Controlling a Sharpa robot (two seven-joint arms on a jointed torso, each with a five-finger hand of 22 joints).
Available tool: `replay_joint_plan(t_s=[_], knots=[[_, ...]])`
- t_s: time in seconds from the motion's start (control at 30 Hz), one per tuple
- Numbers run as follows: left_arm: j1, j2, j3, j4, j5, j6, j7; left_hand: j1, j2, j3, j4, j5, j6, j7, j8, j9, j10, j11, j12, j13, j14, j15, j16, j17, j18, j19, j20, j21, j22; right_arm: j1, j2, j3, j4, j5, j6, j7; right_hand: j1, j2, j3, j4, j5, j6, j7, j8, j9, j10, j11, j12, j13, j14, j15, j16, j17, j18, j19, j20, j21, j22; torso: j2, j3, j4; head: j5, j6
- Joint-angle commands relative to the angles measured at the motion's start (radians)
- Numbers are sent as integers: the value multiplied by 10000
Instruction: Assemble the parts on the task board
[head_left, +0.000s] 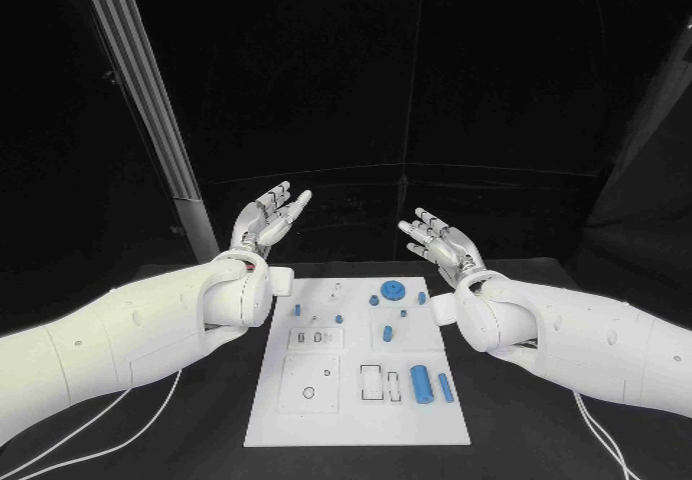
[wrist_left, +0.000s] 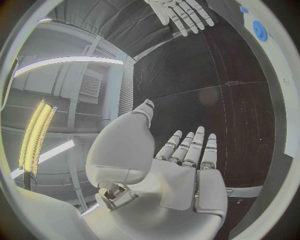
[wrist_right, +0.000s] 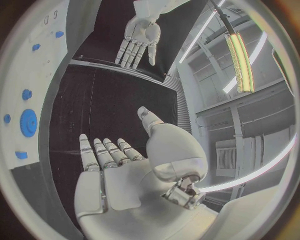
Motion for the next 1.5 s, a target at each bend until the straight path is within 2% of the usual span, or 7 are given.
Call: replay_joint_plan(t_s=[0.03, 0.23, 0.3, 0.33, 0.57, 1.13, 1.5], knots=[[31, 28, -7, -67, -217, 790, 408, 250, 45, 63, 67, 34, 251, 818, 66, 32, 260, 97, 62, 30, 431, 44, 100, 64, 141, 131, 112, 77, 37, 105, 124, -37, -327, -1066, 2073, -336, 1017, -39, 116, -747, -102, 585, 1526, 141, 78, 705, 434, 158, 87, 937, 277, 185, 116, 323, 816, 117, 262, 143, -1, -1, 0, 2, 1], [31, 28, -7, -67, -217, 790, 408, 363, 196, 79, 1, 20, 1401, 1172, 247, 141, 1866, 469, 296, 167, 2476, 241, 603, 318, 19, 1195, 154, 456, 231, 190, 251, -85, -644, -1380, 2741, -453, 2075, -193, 260, -1562, -31, 3578, 1601, 821, 440, 5489, 440, 1283, 546, 6161, -17, 1566, 587, 1045, 4379, 60, 1561, 739, -1, -1, 0, 2, 1], [31, 28, -7, -67, -217, 790, 408, 483, 290, 81, -99, 23, 2175, 1226, 388, 205, 3359, 591, 586, 286, 3300, 318, 867, 410, -70, 2320, 151, 858, 426, 197, 261, -89, -670, -1407, 2796, -463, 2214, -228, 293, -1713, 29, 4560, 1500, 1017, 516, 6455, 289, 1515, 552, 6823, -210, 1696, 556, 1242, 4820, 66, 1770, 781, -1, -1, 0, 2, 1], [33, -422, -73, -96, -225, 1379, 451, 536, 313, 71, -148, 20, 2460, 1232, 434, 221, 3918, 607, 704, 317, 3509, 327, 947, 426, -94, 2826, 146, 1040, 508, 215, 186, -91, -1377, -2889, 1504, -224, 2272, -245, 317, -1779, 28, 4950, 1445, 1085, 539, 6679, 227, 1555, 530, 7063, -278, 1726, 537, 1315, 4974, 55, 1836, 787, 22, -26, -38, -50, 33], [52, -850, -85, 299, -325, 1783, 418, 670, 458, -185, -278, -12, 5581, 1014, 1186, 447, 6680, 138, 1677, 475, 5655, -237, 1883, 781, 286, 5657, 15, 2208, 930, 291, 71, -86, -1365, -3690, 1163, -284, 2546, -373, 659, -1874, -51, 6803, 1203, 1134, 495, 7720, -67, 1391, 421, 8478, -654, 1660, 450, 1463, 5962, -159, 2213, 774, 233, -17, -78, -54, 114], [68, -1959, -88, 2204, -650, 1969, 273, 1071, 442, -498, -610, -14, 6271, 772, 1265, 353, 7571, -149, 1806, 461, 6541, -540, 2114, 1169, 289, 6445, -271, 2442, 892, 828, 163, 223, -1740, -9592, 1870, -1419, 3124, -1234, 1369, -1889, 28, 9007, 501, 1141, 531, 10560, -1064, 1194, 465, 13210, -2142, 2972, 1477, 1443, 9249, -1805, 5027, 2008, 1084, -11, 231, -135, 218], [16, -2092, -93, 2877, -661, 2180, 215, 1131, 457, -514, -674, -11, 6247, 787, 1213, 335, 7521, -132, 1734, 432, 6492, -527, 2062, 1185, 282, 6486, -275, 2441, 875, 1003, 464, 298, -1598, -14118, 2373, -2732, 2782, -1621, 1648, -1801, 130, 9185, 415, 692, 492, 10615, -1145, 457, 426, 13713, -2230, 5143, 3085, 1420, 9482, -2053, 6947, 3161, 1538, -23, 426, -330, 222]])
